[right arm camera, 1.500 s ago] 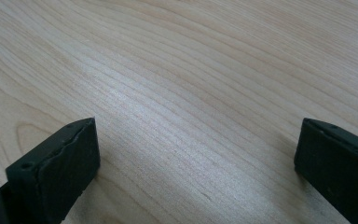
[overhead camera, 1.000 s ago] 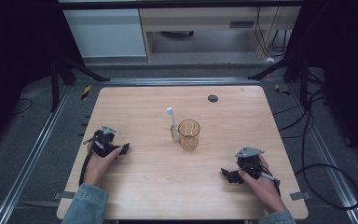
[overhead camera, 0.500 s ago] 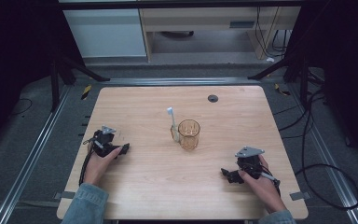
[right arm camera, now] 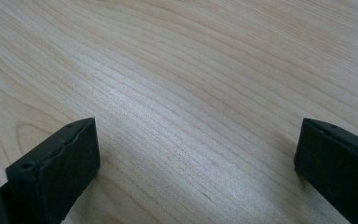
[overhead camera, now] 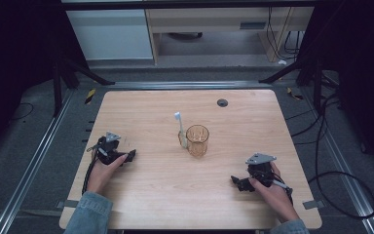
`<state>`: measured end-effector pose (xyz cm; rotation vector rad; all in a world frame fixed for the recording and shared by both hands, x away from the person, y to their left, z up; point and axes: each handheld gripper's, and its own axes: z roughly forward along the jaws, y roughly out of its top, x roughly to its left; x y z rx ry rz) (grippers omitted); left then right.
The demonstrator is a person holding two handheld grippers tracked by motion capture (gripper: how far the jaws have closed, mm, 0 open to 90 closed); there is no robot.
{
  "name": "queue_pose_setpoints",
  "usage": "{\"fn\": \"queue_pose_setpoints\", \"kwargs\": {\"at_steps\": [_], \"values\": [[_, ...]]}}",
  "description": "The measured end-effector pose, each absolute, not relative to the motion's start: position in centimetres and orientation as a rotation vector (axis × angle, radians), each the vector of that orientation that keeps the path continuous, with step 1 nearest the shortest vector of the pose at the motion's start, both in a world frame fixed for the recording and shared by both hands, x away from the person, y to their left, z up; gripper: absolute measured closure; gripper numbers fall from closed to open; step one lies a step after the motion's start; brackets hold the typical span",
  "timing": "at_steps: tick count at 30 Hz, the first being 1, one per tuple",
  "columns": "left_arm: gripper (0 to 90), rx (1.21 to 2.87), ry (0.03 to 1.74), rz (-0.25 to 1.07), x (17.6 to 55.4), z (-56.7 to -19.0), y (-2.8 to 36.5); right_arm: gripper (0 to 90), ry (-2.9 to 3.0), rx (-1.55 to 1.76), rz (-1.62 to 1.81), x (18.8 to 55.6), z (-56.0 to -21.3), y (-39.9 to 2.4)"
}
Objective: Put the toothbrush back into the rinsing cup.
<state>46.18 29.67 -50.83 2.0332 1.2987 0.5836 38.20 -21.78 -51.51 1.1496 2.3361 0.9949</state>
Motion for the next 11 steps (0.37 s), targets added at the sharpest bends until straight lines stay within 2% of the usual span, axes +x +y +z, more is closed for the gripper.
{"fn": "queue_pose_setpoints", "kwargs": {"at_steps": [11], "values": [[2.8, 2.051, 1.277, 0.573, 46.03, -50.85, 29.46, 0.4, 2.336, 1.149, 0.994, 38.20, -51.51, -21.78]]}}
